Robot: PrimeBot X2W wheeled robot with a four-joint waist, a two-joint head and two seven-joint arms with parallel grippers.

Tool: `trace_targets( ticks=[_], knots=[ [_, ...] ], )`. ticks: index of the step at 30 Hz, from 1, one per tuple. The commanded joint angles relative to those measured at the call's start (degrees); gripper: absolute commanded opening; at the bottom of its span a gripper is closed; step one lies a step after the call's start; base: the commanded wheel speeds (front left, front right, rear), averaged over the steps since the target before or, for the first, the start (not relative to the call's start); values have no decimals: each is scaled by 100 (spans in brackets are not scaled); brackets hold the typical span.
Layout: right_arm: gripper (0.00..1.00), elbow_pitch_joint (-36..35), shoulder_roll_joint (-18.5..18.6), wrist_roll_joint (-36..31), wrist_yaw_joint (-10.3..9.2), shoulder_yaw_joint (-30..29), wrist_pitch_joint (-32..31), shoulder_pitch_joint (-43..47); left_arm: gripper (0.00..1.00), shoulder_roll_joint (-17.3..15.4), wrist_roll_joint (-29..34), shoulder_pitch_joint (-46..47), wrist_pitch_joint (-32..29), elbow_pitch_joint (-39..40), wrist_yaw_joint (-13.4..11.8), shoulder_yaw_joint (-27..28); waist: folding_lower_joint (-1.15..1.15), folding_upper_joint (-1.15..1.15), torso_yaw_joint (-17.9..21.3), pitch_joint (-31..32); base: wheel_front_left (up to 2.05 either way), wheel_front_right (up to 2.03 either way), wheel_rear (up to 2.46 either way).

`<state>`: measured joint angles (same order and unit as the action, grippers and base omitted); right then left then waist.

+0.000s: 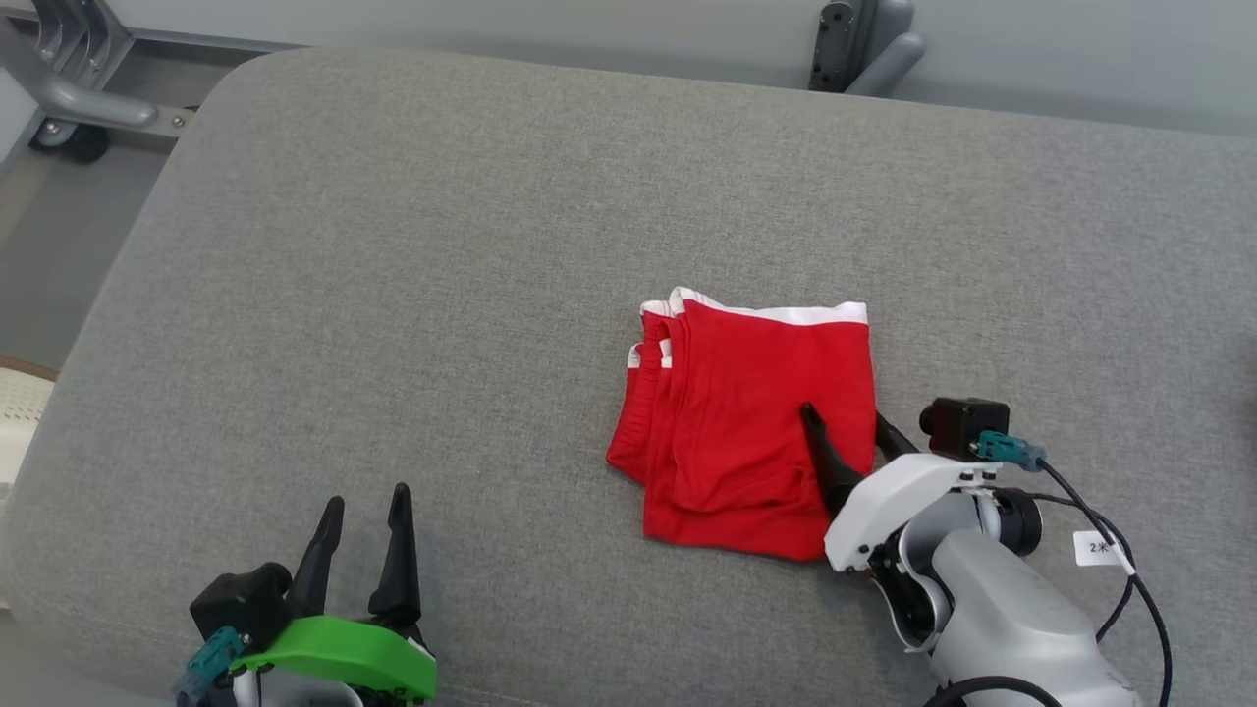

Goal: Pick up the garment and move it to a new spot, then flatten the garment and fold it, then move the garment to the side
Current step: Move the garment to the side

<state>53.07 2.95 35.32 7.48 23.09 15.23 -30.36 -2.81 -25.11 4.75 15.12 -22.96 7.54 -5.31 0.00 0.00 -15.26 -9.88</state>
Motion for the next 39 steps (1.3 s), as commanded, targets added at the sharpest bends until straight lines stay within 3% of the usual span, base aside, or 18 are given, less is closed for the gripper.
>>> trace_targets(
  ticks=[1,2,3,4,10,15,25,33,39],
  knots=[
    [100,62,-3,63,0,81,-20,-18,100,-21,-13,101,-4,4,-10,3,0,0,-47,-45,0,0,0],
    [100,78,-8,161,0,147,-20,-18,100,-21,-11,109,-4,-1,-12,1,0,0,-39,-40,0,0,0],
    [62,101,-4,211,0,193,-20,-35,100,-21,-7,116,-4,-14,-20,-4,0,0,-29,-33,0,0,0],
    [0,119,-3,255,0,244,-20,-55,100,-21,-6,137,-4,-26,-34,-14,0,0,-19,-26,0,0,0],
    [0,-86,10,191,-1,114,-13,-163,100,-21,79,188,-4,-17,-32,-74,0,0,125,76,0,0,0],
    [0,-306,15,-156,-2,-168,-13,162,100,-21,154,101,-4,-63,-26,-58,0,0,518,315,0,0,0],
    [0,-616,10,-291,-2,-455,-12,848,100,-21,190,-181,-4,-86,-16,4,0,0,1985,821,0,0,0],
    [0,-708,16,-500,-2,-127,-12,972,100,-21,86,-159,-4,-16,-11,-44,0,0,3382,862,0,0,0],
    [0,-714,6,-615,-2,91,-12,1008,100,-22,56,-14,-4,-8,-10,-187,0,0,3853,813,0,0,0]
  ],
)
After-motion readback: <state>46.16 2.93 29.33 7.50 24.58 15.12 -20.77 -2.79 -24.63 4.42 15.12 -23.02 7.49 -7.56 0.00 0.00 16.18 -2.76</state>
